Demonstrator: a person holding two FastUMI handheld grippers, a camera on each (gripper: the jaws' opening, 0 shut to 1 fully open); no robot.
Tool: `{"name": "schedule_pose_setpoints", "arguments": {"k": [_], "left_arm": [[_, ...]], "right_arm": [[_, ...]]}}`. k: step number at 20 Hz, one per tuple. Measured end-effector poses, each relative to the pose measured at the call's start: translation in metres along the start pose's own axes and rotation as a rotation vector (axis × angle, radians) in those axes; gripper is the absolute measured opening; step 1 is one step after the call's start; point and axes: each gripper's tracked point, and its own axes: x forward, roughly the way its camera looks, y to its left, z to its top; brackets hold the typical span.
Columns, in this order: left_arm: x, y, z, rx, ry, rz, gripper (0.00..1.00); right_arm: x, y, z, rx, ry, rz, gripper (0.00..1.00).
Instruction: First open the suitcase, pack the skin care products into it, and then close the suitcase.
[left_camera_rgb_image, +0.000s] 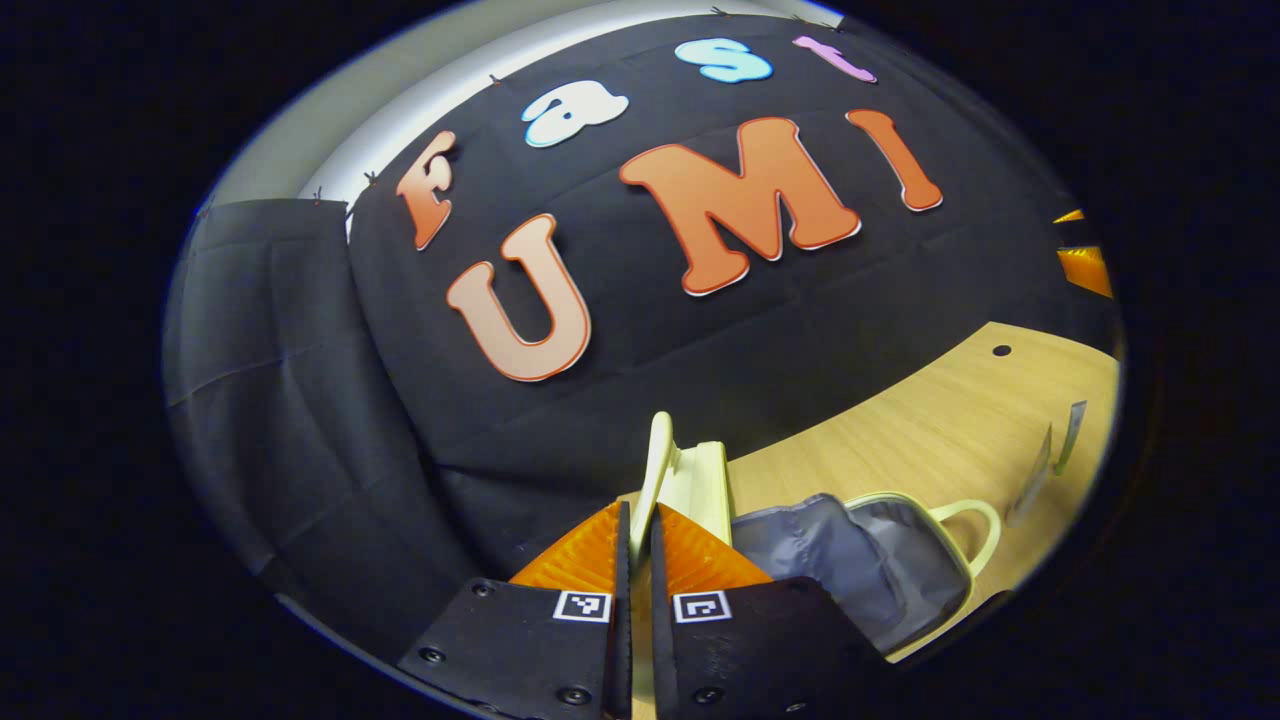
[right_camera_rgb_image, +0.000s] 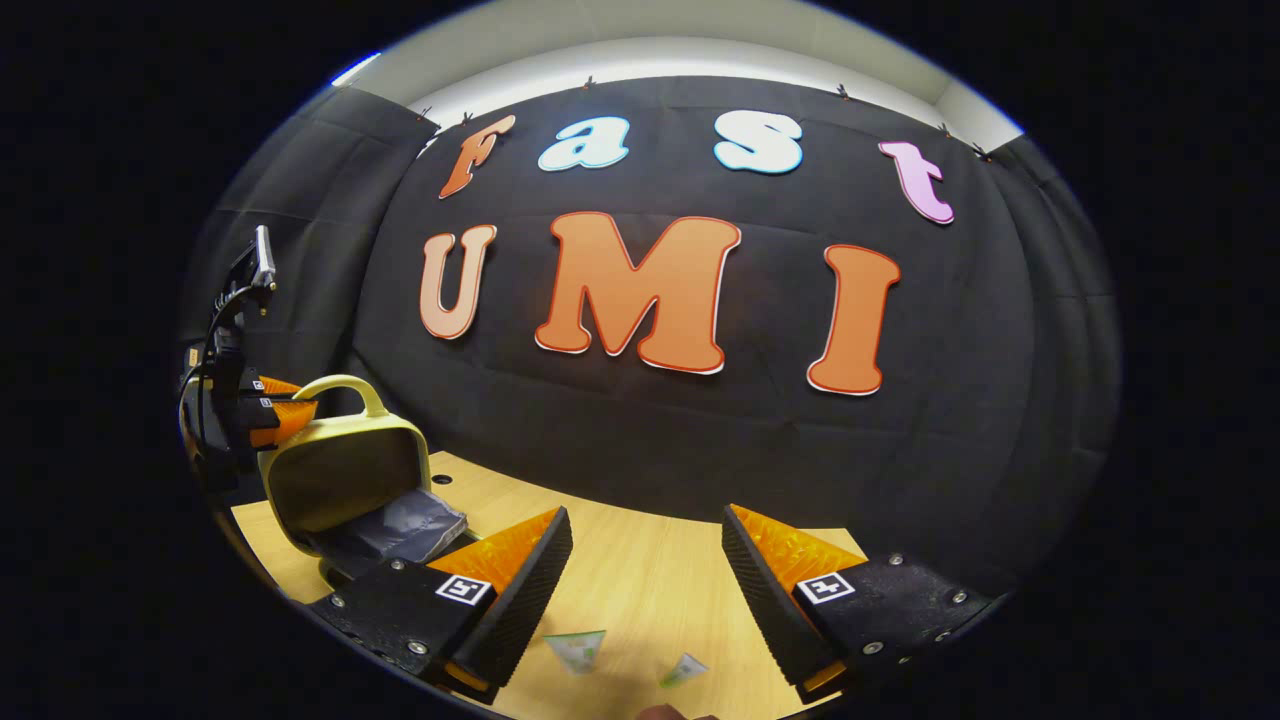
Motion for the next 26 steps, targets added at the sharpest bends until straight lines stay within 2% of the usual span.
{"name": "schedule_pose_setpoints", "arguments": {"k": [3,6,10,13,16,18,19,20,21,22,23,24,26], "left_arm": [[0.012,0.035,-0.027,-0.030,0.037,0.050,0.08],[0.031,0.067,-0.059,-0.061,0.079,0.070,0.09],[0.049,0.105,-0.121,-0.066,0.166,0.096,0.08],[0.069,0.119,-0.166,-0.079,0.244,0.091,0.09],[0.078,0.118,-0.214,-0.001,0.312,0.090,0.09],[0.079,0.117,-0.236,-0.011,0.360,0.099,0.09],[0.082,0.120,-0.246,-0.024,0.383,0.120,0.09],[0.081,0.130,-0.250,0.000,0.397,0.175,0.09],[0.083,0.133,-0.245,-0.006,0.380,0.187,0.18],[0.084,0.132,-0.230,-0.025,0.347,0.182,0.17],[0.080,0.126,-0.215,-0.040,0.319,0.171,0.25],[0.074,0.119,-0.196,-0.048,0.291,0.165,0.27],[0.067,0.094,-0.160,-0.074,0.226,0.125,0.55]], "right_arm": [[0.007,0.025,0.000,-0.007,0.008,0.007,0.95],[0.011,0.045,0.001,-0.024,0.019,0.010,0.95],[0.014,0.061,0.001,-0.040,0.039,-0.005,0.95],[0.013,0.068,-0.002,-0.049,0.057,-0.017,0.95],[0.012,0.070,-0.001,-0.053,0.059,-0.029,0.96],[0.012,0.069,-0.003,-0.055,0.063,-0.039,0.95],[0.011,0.067,-0.003,-0.056,0.063,-0.046,0.95],[0.009,0.063,-0.005,-0.054,0.063,-0.055,0.95],[0.007,0.061,-0.006,-0.052,0.065,-0.059,0.95],[0.006,0.058,-0.008,-0.051,0.066,-0.062,0.95],[0.005,0.054,-0.009,-0.052,0.070,-0.065,0.95],[0.004,0.050,-0.012,-0.054,0.073,-0.067,0.95],[0.000,0.040,-0.016,-0.056,0.075,-0.070,0.95]]}}
